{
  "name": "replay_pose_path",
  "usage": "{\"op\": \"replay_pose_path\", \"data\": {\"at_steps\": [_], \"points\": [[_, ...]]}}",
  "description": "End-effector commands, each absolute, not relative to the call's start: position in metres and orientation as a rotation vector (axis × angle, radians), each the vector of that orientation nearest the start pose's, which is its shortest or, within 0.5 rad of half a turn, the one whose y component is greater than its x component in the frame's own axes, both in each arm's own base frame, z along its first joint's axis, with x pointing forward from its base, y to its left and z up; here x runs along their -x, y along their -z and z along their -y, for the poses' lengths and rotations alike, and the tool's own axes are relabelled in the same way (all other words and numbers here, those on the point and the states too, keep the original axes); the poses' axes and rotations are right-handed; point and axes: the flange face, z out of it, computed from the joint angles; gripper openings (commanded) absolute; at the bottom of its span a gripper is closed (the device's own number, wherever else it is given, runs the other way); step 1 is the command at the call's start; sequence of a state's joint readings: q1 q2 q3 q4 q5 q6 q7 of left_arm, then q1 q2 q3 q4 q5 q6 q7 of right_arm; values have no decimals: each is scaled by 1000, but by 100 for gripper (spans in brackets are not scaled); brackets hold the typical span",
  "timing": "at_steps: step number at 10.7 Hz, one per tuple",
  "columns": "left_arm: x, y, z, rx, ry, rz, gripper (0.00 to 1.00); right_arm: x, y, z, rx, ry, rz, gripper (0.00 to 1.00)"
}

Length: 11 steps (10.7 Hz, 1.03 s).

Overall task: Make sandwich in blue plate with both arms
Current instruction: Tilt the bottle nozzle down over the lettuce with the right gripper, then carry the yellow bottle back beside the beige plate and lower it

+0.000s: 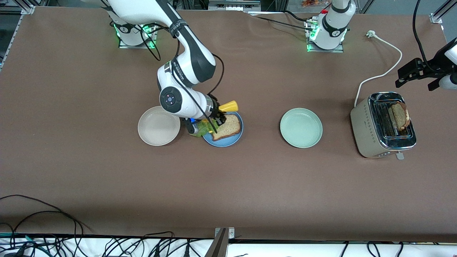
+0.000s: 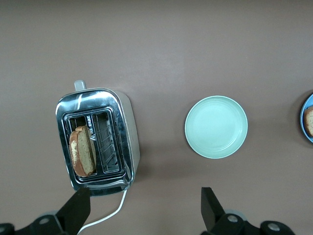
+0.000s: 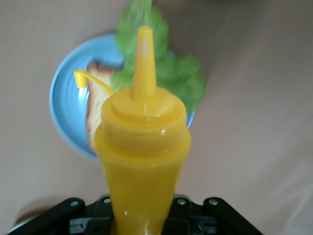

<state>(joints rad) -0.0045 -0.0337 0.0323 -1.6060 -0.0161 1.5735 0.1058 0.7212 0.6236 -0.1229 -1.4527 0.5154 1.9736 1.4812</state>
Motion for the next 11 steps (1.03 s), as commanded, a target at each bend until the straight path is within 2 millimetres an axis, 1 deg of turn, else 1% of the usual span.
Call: {"op": "replay_pose_path", "data": {"at_steps": [1,4,6,10,11], "points": [[-539,-631,-16,3136,9,-156,100,-548,-331,-405,2887,-327,-1487,19],[-538,-633,-15,3137,14,-159,100,-549,-329,-376,3227,15,-1415,19],[-538,-634,-14,3138,19,-159,100,-549,-326,-359,3386,130,-1355,19],[-534,-633,-15,3139,19,-157,100,-547,-295,-324,3621,463,-1259,19],[-531,-632,-14,3139,15,-157,100,-546,-289,-319,3660,540,-1236,18]]}}
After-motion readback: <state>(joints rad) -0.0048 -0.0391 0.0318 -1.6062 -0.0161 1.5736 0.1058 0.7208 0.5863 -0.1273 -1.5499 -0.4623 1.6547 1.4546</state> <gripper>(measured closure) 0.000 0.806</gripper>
